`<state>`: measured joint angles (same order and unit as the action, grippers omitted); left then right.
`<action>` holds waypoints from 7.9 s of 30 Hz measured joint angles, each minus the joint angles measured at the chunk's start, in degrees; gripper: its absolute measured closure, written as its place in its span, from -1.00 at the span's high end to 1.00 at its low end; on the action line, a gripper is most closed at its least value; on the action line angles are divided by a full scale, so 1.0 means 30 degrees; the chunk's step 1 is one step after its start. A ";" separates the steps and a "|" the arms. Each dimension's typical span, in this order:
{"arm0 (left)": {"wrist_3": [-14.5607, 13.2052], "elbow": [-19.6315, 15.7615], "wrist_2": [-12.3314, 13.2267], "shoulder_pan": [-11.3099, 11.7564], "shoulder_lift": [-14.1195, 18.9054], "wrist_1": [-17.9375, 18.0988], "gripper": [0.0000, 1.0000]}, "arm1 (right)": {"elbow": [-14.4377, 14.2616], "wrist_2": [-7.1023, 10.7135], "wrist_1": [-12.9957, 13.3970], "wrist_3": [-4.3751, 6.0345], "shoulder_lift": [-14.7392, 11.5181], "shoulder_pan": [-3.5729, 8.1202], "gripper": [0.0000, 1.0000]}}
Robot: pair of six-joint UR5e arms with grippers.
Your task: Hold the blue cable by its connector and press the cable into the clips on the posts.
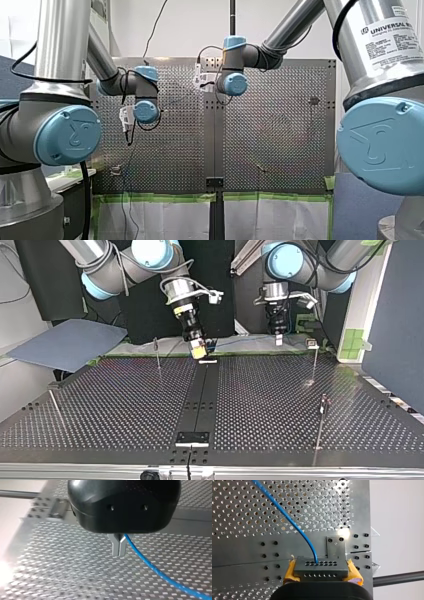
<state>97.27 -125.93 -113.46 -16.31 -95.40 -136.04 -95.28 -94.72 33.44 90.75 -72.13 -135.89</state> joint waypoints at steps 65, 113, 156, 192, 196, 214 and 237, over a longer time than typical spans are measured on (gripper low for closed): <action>0.1821 0.5425 0.5149 0.6672 0.4236 -0.4745 -1.00 | 0.7886 -0.0390 -0.2704 0.0695 0.3065 -0.1683 -1.00; 0.3874 0.7036 0.9287 0.8431 0.1091 -0.1762 -1.00 | 0.8696 -0.0361 -0.3078 0.0695 0.3936 -0.0915 -1.00; 0.6240 0.7802 1.0973 0.8898 -0.0633 0.0181 -1.00 | 1.2919 0.0937 -0.5132 0.0697 0.6515 0.0670 -1.00; 0.6431 0.7157 0.9064 0.8352 -0.0029 -0.4347 0.96 | 1.2937 0.1038 -0.5841 0.0578 0.6547 0.0601 -1.00; 0.6674 0.6472 0.9340 0.8310 0.0662 -0.5138 0.96 | 1.2937 0.1156 -0.5862 0.0578 0.6549 0.0618 -1.00; 0.6695 0.4617 0.9376 0.7894 0.3915 -0.8401 0.96 | 1.2904 0.1219 -0.5899 0.0521 0.6550 0.0698 -1.00; 0.2808 0.5915 0.8817 0.7168 0.6396 -1.1767 0.96 | 1.2903 0.1246 -0.6021 0.0463 0.6563 0.0771 -1.00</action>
<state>105.70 -108.19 -87.01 5.20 -76.21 -171.34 -56.57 -90.98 15.38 92.13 -52.44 -133.58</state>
